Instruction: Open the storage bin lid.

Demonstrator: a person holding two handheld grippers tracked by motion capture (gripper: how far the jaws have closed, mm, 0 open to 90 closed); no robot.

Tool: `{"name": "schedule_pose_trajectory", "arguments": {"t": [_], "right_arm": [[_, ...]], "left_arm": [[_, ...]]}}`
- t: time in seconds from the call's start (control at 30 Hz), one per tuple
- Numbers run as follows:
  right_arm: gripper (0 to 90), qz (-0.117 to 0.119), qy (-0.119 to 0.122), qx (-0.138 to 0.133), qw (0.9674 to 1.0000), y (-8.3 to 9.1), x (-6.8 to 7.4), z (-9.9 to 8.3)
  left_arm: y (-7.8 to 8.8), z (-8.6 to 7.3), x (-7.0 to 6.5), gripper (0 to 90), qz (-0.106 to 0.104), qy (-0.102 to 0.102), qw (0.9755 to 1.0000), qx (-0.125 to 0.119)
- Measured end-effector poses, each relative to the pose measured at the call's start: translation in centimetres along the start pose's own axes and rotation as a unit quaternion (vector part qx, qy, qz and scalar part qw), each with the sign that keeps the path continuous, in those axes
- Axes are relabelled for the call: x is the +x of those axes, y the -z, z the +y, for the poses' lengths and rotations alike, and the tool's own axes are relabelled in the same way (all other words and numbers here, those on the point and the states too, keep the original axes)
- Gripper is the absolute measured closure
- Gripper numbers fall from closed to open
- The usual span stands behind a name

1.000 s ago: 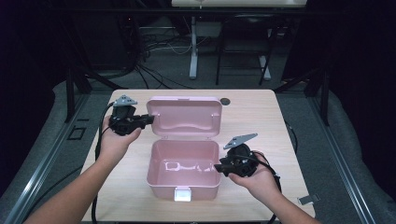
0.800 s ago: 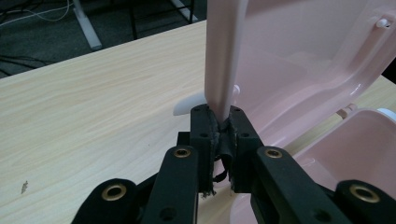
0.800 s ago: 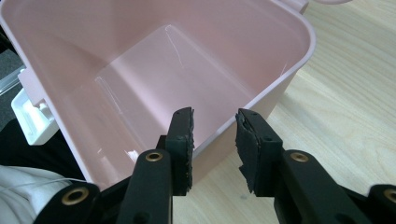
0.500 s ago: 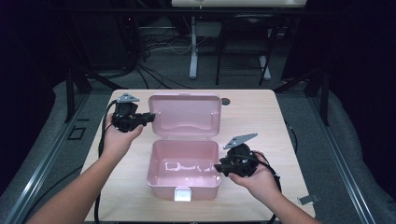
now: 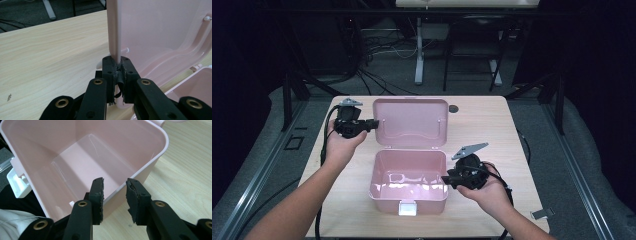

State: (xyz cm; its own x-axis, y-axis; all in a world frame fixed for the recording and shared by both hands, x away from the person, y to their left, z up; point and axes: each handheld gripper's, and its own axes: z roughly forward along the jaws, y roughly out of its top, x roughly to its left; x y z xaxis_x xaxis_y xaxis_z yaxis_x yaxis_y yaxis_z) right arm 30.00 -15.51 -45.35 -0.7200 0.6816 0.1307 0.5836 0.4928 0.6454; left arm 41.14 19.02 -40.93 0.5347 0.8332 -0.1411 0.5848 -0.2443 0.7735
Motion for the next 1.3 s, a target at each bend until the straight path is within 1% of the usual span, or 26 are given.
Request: {"name": "schedule_pose_trajectory", "arguments": {"t": [0.23, 0.43, 0.53, 0.6, 0.63, 0.83, 0.93, 1.0, 1.3], "right_arm": [[67.3, 0.001, -0.001, 0.000, 1.0000, 0.0, 0.0, 0.0], [67.2, 0.002, -0.001, 0.000, 1.0000, 0.0, -0.1, 0.0], [67.3, 0.002, -0.001, 0.001, 1.0000, 0.0, -0.1, 0.0], [67.3, 0.002, -0.001, 0.001, 1.0000, 0.0, -0.1, 0.0], [67.3, 0.001, -0.001, -0.001, 1.0000, 0.0, -0.1, 0.0], [67.3, 0.003, -0.002, 0.000, 1.0000, 0.0, -0.1, 0.0], [67.3, 0.003, -0.002, -0.003, 1.0000, 0.0, -0.1, 0.0], [67.3, 0.003, -0.003, -0.003, 1.0000, 0.0, -0.2, 0.0], [67.2, 0.002, -0.005, -0.004, 1.0000, -0.1, -0.2, 0.0]], "left_arm": [[-0.5, 0.1, 0.2, 83.9, 0.002, 0.010, 0.9999, 0.003], [-0.7, 0.1, 0.3, 83.8, 0.002, 0.012, 0.9999, 0.005], [-1.0, 0.1, 0.4, 83.7, 0.003, 0.020, 0.9998, 0.006], [-1.1, 0.1, 0.4, 83.7, 0.003, 0.018, 0.9998, 0.006], [-1.2, 0.1, 0.5, 83.7, 0.003, 0.023, 0.9997, 0.006], [-1.6, 0.1, 0.6, 83.7, 0.005, 0.022, 0.9997, 0.009], [-1.8, 0.1, 0.7, 83.7, 0.002, 0.028, 0.9996, 0.009], [-1.8, 0.1, 0.7, 83.7, 0.001, 0.027, 0.9996, 0.010], [-2.3, 0.1, 0.9, 83.5, 0.004, 0.034, 0.9993, 0.012]]}}
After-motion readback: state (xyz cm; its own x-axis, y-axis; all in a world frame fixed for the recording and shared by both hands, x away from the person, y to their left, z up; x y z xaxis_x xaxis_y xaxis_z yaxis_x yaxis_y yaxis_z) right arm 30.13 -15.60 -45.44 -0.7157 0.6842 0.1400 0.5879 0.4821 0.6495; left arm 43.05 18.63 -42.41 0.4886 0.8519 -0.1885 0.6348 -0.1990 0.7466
